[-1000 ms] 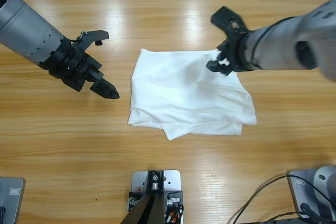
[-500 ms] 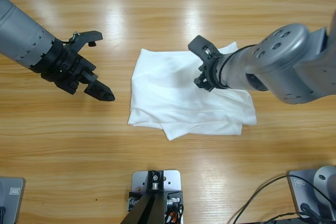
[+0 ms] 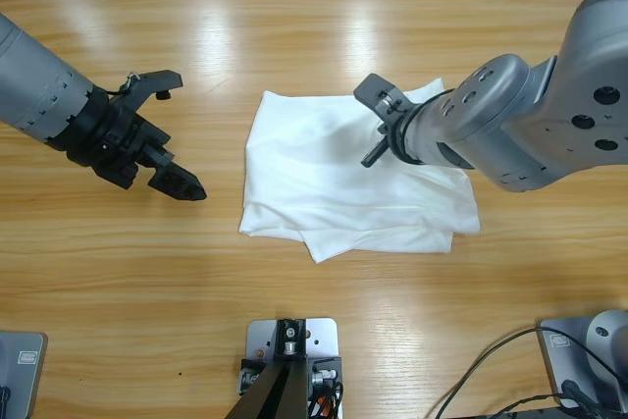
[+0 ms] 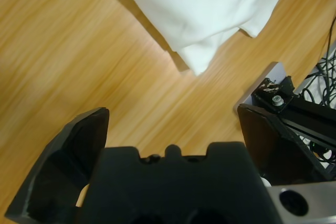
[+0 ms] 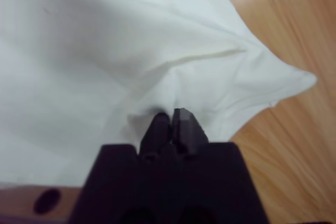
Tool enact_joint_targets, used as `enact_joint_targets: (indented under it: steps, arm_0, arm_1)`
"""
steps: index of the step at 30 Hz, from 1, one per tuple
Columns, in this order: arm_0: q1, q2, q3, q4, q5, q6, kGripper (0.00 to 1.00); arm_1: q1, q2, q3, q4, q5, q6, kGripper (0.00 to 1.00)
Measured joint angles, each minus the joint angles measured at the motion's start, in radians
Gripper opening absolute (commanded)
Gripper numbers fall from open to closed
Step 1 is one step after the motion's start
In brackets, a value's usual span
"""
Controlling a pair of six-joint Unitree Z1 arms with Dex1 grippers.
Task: Fold clothes
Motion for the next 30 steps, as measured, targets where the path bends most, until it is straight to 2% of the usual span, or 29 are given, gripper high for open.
enact_joint_targets:
  steps: [6,10,11,13,14,15,16,24,29,30]
  arm_0:
    - [0.000,-0.007,0.029,-0.021,0.000,-0.008,0.950]
    - [0.000,-0.017,0.043,-0.035,0.000,-0.021,0.950]
    - [0.000,-0.019,0.046,-0.038,0.000,-0.024,0.950]
    - [0.000,-0.024,0.053,-0.041,0.000,-0.028,0.950]
    - [0.000,-0.028,0.057,-0.041,0.000,-0.030,0.950]
    - [0.000,-0.032,0.062,-0.042,0.000,-0.030,0.950]
    - [0.000,-0.034,0.066,-0.043,0.000,-0.030,0.950]
    - [0.000,-0.038,0.077,-0.052,0.000,-0.032,0.950]
    - [0.000,-0.038,0.077,-0.061,0.000,-0.039,0.942]
    - [0.000,-0.038,0.077,-0.065,0.003,-0.045,0.912]
  arm_1:
    - [-0.008,-0.022,-0.024,0.045,-0.056,-0.028,0.000]
    - [-0.056,-0.030,-0.024,0.046,-0.071,-0.068,0.000]
    - [-0.077,-0.032,-0.024,0.046,-0.072,-0.084,0.057]
    - [-0.116,-0.033,-0.024,0.046,-0.073,-0.105,0.646]
    - [-0.140,-0.033,-0.024,0.046,-0.073,-0.114,0.850]
    - [-0.165,-0.033,-0.024,0.046,-0.073,-0.124,0.968]
    - [-0.188,-0.033,-0.024,0.046,-0.073,-0.131,0.997]
    - [-0.267,-0.017,-0.019,0.049,-0.087,-0.167,1.000]
    - [-0.293,-0.023,-0.017,0.122,-0.195,-0.176,1.000]
    - [-0.314,-0.033,-0.017,0.144,-0.216,-0.178,0.995]
